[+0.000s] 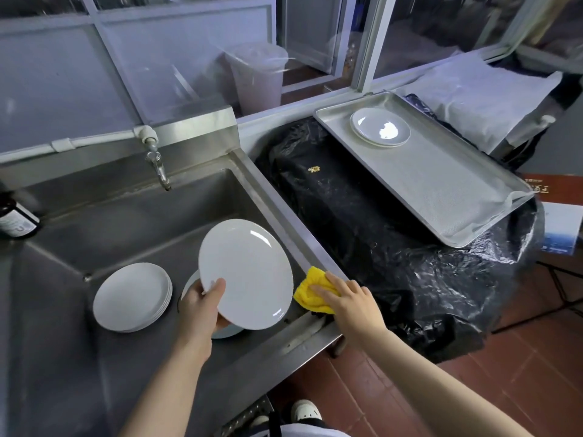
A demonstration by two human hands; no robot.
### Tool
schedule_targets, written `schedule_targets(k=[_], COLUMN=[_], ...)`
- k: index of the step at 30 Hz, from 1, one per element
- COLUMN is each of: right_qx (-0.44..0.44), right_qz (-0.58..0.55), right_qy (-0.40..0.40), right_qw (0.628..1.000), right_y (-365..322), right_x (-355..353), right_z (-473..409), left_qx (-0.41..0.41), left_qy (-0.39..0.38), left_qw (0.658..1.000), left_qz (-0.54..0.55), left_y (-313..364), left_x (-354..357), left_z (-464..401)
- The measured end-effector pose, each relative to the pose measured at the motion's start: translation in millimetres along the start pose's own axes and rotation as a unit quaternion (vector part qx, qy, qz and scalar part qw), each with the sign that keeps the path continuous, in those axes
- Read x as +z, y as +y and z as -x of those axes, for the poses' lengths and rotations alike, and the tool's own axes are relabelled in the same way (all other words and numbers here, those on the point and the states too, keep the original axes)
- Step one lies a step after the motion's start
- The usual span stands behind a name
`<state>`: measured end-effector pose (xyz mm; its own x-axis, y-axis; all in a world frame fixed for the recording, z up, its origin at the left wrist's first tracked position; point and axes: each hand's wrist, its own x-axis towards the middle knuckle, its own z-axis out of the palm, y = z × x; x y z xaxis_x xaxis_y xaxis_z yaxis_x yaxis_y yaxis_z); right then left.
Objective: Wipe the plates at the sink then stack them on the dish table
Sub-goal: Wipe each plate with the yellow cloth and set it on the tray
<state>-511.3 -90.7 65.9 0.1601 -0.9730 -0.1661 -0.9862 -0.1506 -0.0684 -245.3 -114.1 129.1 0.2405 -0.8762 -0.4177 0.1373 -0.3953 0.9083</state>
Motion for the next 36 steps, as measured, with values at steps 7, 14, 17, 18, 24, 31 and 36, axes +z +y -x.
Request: schedule_targets(k=[7,14,17,18,24,31,36], right_qx=[0.026,0.165,0.179,0.181,0.167,0.194,0.235], right_qz=[-0.117,-0.620,-0.746,-0.773,-0.824,-0.875,-0.886], right_qy=[-0.026,-0.047,-0.068,-0.066,-0.052,0.002,0.078], right_qw=[0.992,0.765,0.638,0.604,0.538,0.443,0.393], right_y=[5,-29,-32,-30,-5,82,179], right_x=[-4,-48,-50,-50,-54,-66,-82], right_z=[-6,-26,-29,-32,-53,-100,-147], left_qx=[-0.022,-0.067,-0.066,-0.062,-0.036,0.010,0.028], left_qy=[-0.015,-0.059,-0.090,-0.098,-0.137,-0.127,-0.117], left_qw=[1.000,0.993,0.990,0.990,0.987,0.990,0.990], left_qz=[0.016,0.082,0.087,0.087,0.072,0.056,0.072], left_y=[0,7,12,14,33,60,84], left_x=[-5,-4,0,2,26,94,150], left_z=[-1,-1,-1,-1,-14,-48,-78])
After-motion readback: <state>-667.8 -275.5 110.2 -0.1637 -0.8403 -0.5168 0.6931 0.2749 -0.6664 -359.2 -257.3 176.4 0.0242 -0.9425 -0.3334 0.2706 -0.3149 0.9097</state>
